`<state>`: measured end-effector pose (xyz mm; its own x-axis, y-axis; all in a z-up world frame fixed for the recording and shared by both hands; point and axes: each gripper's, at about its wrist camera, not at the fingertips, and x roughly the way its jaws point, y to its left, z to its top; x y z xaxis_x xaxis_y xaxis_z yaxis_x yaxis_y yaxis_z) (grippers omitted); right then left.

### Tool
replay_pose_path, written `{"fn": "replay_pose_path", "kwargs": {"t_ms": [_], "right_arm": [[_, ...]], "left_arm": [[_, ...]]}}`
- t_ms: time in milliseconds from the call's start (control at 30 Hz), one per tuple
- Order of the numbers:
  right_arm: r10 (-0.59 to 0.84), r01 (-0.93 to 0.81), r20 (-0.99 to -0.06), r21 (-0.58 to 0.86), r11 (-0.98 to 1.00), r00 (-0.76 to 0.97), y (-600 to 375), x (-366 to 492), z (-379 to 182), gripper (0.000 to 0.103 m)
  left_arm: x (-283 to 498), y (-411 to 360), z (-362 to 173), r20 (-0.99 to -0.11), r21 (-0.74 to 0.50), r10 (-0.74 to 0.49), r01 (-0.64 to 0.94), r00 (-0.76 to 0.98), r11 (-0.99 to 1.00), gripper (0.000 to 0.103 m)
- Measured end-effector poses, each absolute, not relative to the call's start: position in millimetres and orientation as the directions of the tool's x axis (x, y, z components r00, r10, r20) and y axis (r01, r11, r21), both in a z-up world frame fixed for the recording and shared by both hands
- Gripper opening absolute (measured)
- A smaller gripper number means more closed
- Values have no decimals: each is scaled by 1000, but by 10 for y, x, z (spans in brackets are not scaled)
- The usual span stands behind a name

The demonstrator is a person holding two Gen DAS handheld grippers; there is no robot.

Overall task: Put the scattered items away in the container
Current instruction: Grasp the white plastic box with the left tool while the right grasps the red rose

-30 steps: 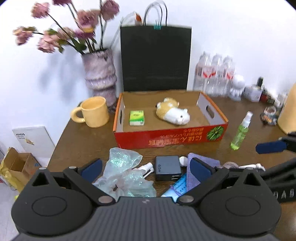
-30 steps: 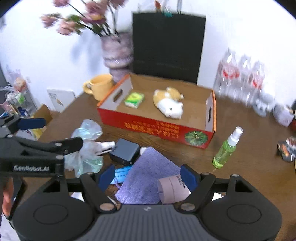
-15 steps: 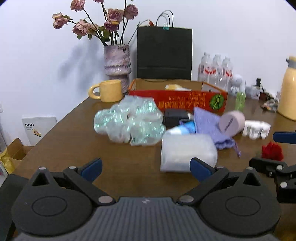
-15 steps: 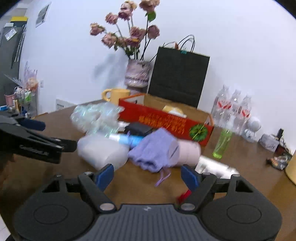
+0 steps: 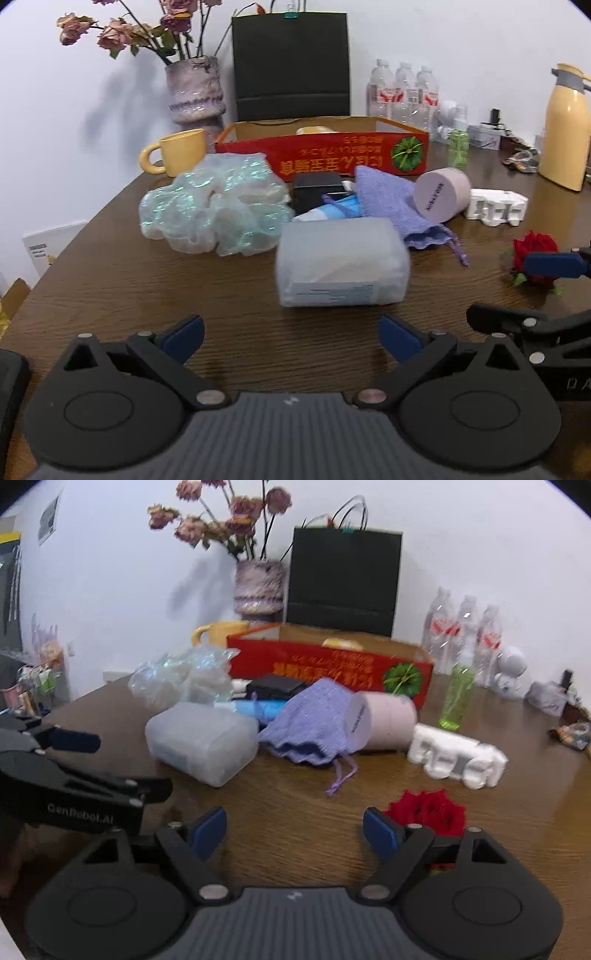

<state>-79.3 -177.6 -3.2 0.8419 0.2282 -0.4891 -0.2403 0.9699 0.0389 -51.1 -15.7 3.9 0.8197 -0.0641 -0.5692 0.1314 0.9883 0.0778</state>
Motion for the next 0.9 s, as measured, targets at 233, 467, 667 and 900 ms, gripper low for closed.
{"fn": "replay_pose_path", "kwargs": {"t_ms": [233, 467, 667, 900], "right_arm": [[118, -123, -450, 18, 992, 885, -2009, -781, 41, 82], [59, -50, -492, 31, 998, 869, -2143, -660, 2, 85], [38, -12, -504, 55, 998, 863, -2232, -626, -24, 86], [-25, 61, -548, 49, 997, 836, -2364, -514, -73, 94]], "left_arm": [[-268, -303, 25, -631, 26, -105, 157, 769, 987, 103], [-126, -371, 71, -623, -5, -109, 136, 775, 991, 103], [-20, -398, 32, -642, 1, -98, 128, 761, 992, 103], [-18, -299, 26, -635, 2, -64, 85, 770, 996, 103]]}}
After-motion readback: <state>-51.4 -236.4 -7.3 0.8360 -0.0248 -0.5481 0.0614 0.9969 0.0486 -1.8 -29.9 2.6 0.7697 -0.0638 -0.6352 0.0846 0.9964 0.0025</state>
